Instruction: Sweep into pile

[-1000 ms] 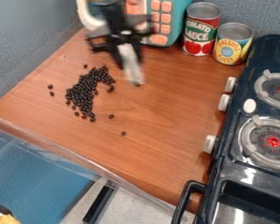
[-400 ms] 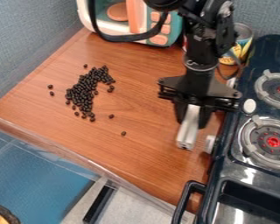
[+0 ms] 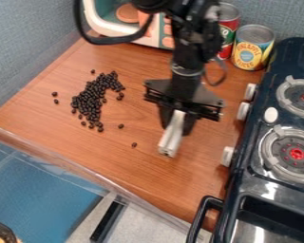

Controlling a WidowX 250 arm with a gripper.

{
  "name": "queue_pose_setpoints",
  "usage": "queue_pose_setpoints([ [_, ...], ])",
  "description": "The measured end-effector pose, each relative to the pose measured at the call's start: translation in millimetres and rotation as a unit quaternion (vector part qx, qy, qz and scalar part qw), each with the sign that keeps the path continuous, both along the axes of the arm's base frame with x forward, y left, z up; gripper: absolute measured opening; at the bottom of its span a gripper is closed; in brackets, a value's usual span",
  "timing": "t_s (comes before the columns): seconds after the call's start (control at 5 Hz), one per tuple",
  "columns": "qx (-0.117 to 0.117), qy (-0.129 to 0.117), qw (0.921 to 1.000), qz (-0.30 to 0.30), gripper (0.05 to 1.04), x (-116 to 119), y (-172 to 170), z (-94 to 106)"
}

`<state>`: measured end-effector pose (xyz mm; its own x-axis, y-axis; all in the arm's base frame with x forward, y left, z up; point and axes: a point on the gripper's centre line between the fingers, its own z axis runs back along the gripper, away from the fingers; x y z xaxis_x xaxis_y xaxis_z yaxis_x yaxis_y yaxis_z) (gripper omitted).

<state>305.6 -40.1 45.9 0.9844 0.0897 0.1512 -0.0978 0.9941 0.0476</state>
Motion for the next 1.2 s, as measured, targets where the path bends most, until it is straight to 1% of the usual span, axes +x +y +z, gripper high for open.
queue_pose_setpoints([
  [0.2,0.008,0.015,0.9998,0.005,0.38,-5,19,-3.1],
  [0.4,0.011,0.028,0.9995,0.007,0.38,-13,29,-9.8],
  [0.6,0.011,0.035,0.9993,0.002,0.379,-18,30,-13.2],
  [0.8,0.01,0.039,0.9992,-0.001,0.379,-19,31,-15.3],
  [1.0,0.019,0.06,0.998,0.006,0.379,-21,39,-26.3],
  [1.2,0.029,0.068,0.9972,0.01,0.379,-13,49,-27.7],
])
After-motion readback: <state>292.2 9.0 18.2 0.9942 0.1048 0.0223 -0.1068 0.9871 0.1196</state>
